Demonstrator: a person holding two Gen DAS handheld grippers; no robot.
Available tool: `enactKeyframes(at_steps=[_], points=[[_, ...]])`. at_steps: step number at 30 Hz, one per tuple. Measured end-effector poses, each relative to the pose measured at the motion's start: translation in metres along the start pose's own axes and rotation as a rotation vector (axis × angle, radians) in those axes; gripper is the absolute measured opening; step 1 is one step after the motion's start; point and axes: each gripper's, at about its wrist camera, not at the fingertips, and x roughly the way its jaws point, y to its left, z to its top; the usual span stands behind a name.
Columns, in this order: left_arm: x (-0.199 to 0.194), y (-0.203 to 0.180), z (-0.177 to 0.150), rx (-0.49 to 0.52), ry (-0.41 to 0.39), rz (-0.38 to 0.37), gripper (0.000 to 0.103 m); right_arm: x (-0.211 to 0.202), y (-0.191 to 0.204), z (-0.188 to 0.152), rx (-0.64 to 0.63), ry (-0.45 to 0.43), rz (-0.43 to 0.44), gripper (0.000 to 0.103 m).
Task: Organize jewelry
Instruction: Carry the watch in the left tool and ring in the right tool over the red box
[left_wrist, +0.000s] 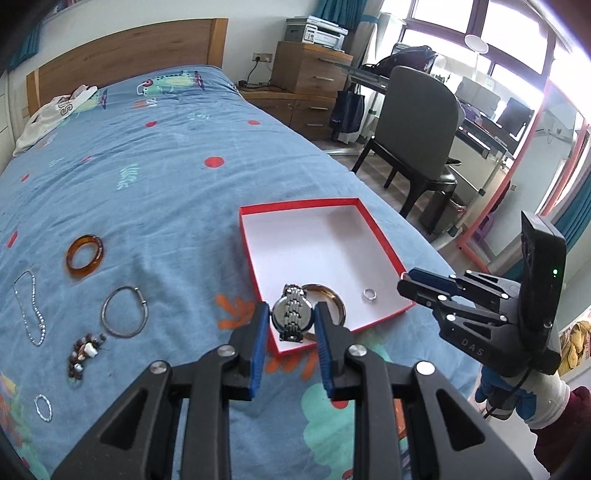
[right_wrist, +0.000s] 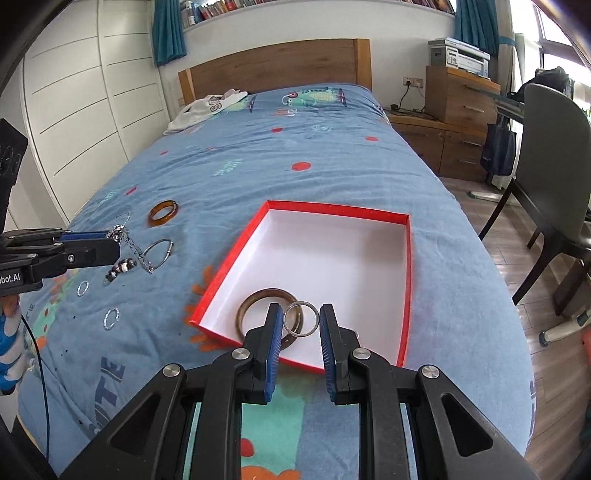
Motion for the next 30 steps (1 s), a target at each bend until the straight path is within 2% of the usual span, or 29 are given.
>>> enactKeyframes(at_steps=[6, 13, 20, 30], points=[[0.059, -0.021, 0.016, 0.033, 0.070, -0.023, 0.023, 0.039, -0.026, 0.012, 0.015, 0.056, -0.010, 0.020], [0.113, -0.024, 0.005, 0.012, 0.149, -0.018, 0.023, 0.081, -0.036, 0.018, -0.009, 0.125, -0.001, 0.020], [0.138, -0.023, -0.004, 0.030, 0.198, -0.008, 0.023, 0.107, -0.037, 0.016, -0.077, 0.191, -0.014, 0.020], [0.156, -0.025, -0.016, 0.029, 0.234, -0.001, 0.023, 0.115, -0.031, 0.011, -0.206, 0.224, -0.062, 0.020]])
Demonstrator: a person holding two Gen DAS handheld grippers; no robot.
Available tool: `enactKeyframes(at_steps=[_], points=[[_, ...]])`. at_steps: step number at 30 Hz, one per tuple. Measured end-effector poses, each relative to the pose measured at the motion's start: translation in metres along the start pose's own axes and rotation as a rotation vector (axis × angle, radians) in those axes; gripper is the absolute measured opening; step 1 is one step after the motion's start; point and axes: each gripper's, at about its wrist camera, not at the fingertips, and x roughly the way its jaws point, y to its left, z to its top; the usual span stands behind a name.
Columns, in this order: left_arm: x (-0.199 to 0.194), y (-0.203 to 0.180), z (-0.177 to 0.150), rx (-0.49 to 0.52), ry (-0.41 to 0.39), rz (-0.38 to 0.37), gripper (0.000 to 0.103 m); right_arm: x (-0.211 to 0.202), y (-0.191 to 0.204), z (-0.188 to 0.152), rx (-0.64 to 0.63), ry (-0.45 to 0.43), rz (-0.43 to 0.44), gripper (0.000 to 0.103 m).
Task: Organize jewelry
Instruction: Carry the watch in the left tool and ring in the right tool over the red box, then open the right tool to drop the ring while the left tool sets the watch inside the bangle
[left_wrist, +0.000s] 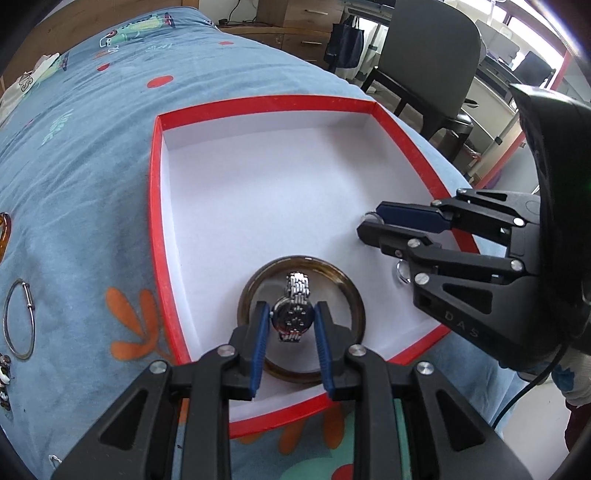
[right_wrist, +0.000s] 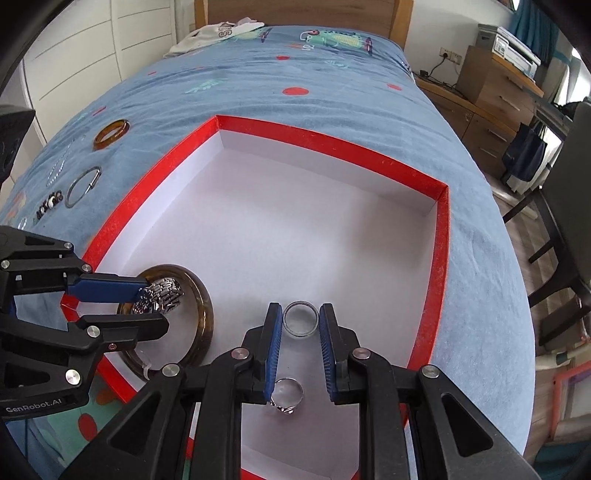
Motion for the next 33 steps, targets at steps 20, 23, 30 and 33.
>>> enactKeyframes(at_steps=[20, 23, 30, 33], points=[[-0.014, -0.005, 0.003, -0.007, -0.025, 0.027, 0.025, -0.059, -0.001, -0.008, 0.064, -0.050, -0.065, 0.036], [-0.024, -0.014, 0.002, 0.018, -0.052, 0.042, 0.031, -0.086, -0.002, -0.018, 0.125, -0.094, -0.076, 0.036], [-0.052, -0.029, -0.007, 0.018, -0.095, 0.056, 0.036, -0.133, 0.006, -0.054, 0.233, -0.147, -0.109, 0.037], [-0.068, -0.033, -0.012, 0.023, -0.123, 0.063, 0.037, -0.149, 0.007, -0.066, 0.267, -0.155, -0.127, 0.037]])
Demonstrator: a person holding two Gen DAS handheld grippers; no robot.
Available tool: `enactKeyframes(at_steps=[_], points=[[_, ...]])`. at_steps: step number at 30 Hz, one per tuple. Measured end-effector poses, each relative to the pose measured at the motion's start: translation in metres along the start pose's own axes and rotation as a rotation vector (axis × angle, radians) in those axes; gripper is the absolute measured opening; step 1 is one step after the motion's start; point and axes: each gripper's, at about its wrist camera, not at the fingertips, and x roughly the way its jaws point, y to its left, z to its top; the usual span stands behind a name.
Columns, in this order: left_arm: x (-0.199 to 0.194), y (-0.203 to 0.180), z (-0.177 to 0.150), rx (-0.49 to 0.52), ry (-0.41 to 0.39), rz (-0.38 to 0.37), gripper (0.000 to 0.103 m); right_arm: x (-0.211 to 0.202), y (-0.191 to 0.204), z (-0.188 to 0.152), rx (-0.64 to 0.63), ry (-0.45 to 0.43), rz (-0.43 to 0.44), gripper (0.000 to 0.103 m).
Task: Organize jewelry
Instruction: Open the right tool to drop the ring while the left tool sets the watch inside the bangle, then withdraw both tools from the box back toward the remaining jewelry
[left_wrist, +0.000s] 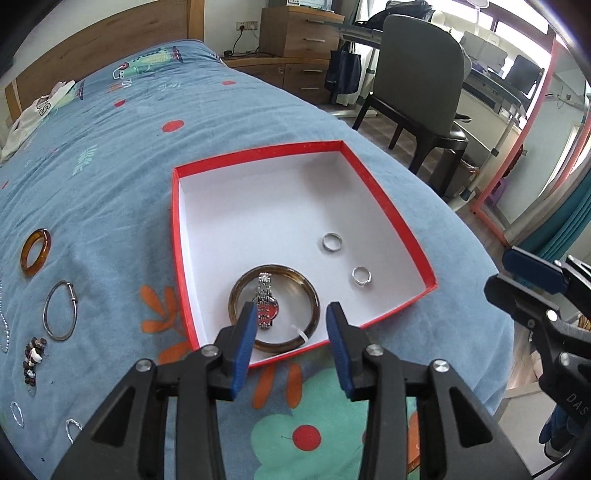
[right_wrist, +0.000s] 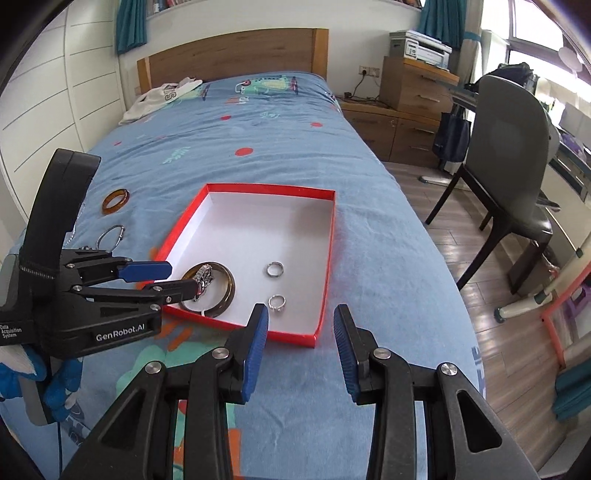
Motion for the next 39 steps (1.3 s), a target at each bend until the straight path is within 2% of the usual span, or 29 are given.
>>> enactKeyframes(at_steps=[9, 14, 21, 27, 33, 39], points=[[-0.060, -0.002, -0.015, -0.013, -0.087, -0.015, 0.037, -0.044, 0.014, -0.014, 0.017, -0.030, -0.036, 0.038], [-0.106, 0.007, -0.028, -0.008, -0.153, -0.002, 0.037, -0.061, 0.033, -0.011, -0.006, -0.068, -0.016, 0.038], [-0.164, 0.055, -0.055, -0.068, -0.219, 0.070, 0.037, -0.074, 0.055, -0.006, 0.008, -0.147, 0.044, 0.039], [-0.198, 0.098, -0.086, -0.135, -0.260, 0.136, 0.037, -0.082, 0.085, -0.008, -0.014, -0.178, 0.106, 0.041], [-0.215, 0.138, -0.115, -0.193, -0.266, 0.187, 0.037, -0.080, 0.108, -0.012, -0.044, -0.179, 0.154, 0.042], [-0.223, 0.178, -0.150, -0.251, -0.246, 0.226, 0.037, -0.072, 0.112, -0.014, -0.040, -0.169, 0.184, 0.042]])
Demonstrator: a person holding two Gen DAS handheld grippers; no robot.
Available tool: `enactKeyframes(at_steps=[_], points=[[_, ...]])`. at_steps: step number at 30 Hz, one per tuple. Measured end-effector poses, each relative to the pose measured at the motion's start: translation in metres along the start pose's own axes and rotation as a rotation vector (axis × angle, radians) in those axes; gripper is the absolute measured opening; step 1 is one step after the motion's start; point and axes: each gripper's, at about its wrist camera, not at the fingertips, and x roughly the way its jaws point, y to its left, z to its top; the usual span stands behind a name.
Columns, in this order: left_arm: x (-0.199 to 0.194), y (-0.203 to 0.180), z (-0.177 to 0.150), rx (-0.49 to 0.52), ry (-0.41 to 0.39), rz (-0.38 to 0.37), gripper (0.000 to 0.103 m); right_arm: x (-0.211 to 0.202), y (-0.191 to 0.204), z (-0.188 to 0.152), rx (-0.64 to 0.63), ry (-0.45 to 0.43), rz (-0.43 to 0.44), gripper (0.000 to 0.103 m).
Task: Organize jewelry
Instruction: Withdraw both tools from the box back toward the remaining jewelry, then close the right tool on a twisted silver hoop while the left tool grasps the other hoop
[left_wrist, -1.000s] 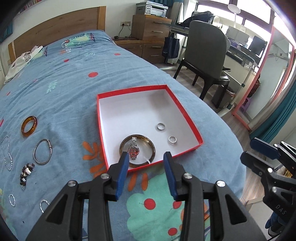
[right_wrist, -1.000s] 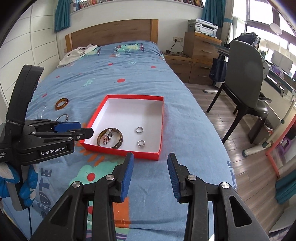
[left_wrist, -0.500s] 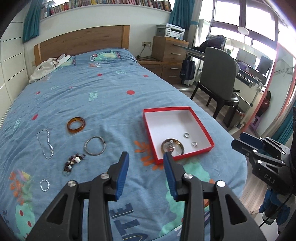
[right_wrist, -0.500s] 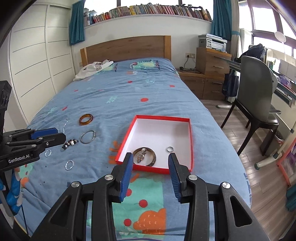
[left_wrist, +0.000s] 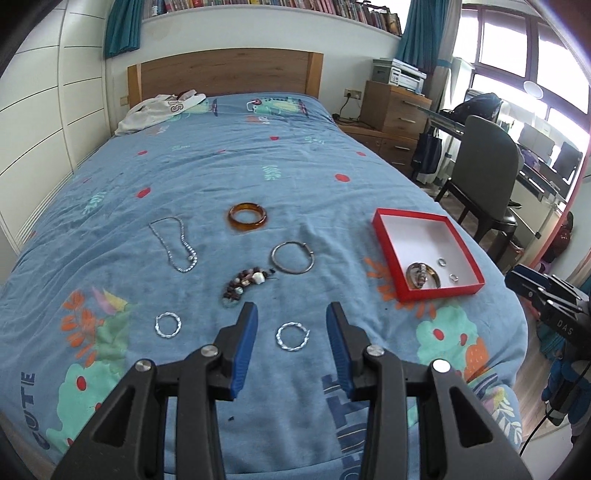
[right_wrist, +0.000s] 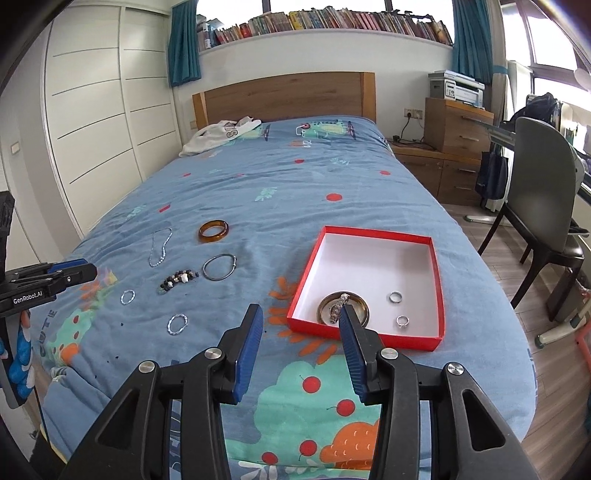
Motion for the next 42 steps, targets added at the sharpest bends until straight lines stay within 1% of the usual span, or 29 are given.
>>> enactKeyframes(at_steps=[6, 9, 16, 19, 22, 28, 32, 39, 42], points=[[-0.004, 0.048, -0.026, -0.052, 0.034, 0.063, 0.037, 0.013, 0.004, -0.004, -0.006, 0.019, 0.014, 0.042], [-0.007, 0.069, -0.036, -0.077, 0.041, 0.095, 0.039, 0.021, 0.010, -0.006, -0.016, 0.034, 0.023, 0.042], [-0.004, 0.118, -0.055, -0.154, 0.067, 0.147, 0.040, 0.043, 0.032, -0.007, -0.033, 0.069, 0.059, 0.042], [-0.002, 0.132, -0.062, -0.169, 0.078, 0.162, 0.040, 0.053, 0.044, -0.007, -0.044, 0.080, 0.079, 0.042], [0.003, 0.141, -0.068, -0.177, 0.094, 0.178, 0.040, 0.065, 0.057, -0.006, -0.059, 0.095, 0.101, 0.042], [0.016, 0.161, -0.083, -0.223, 0.134, 0.185, 0.040, 0.090, 0.083, -0.009, -0.085, 0.125, 0.156, 0.042], [0.029, 0.163, -0.085, -0.220, 0.156, 0.188, 0.040, 0.109, 0.099, -0.013, -0.102, 0.155, 0.193, 0.042], [0.062, 0.160, -0.079, -0.220, 0.183, 0.163, 0.041, 0.142, 0.126, -0.022, -0.126, 0.215, 0.251, 0.043], [0.078, 0.159, -0.076, -0.217, 0.198, 0.152, 0.044, 0.155, 0.138, -0.027, -0.137, 0.241, 0.279, 0.043]])
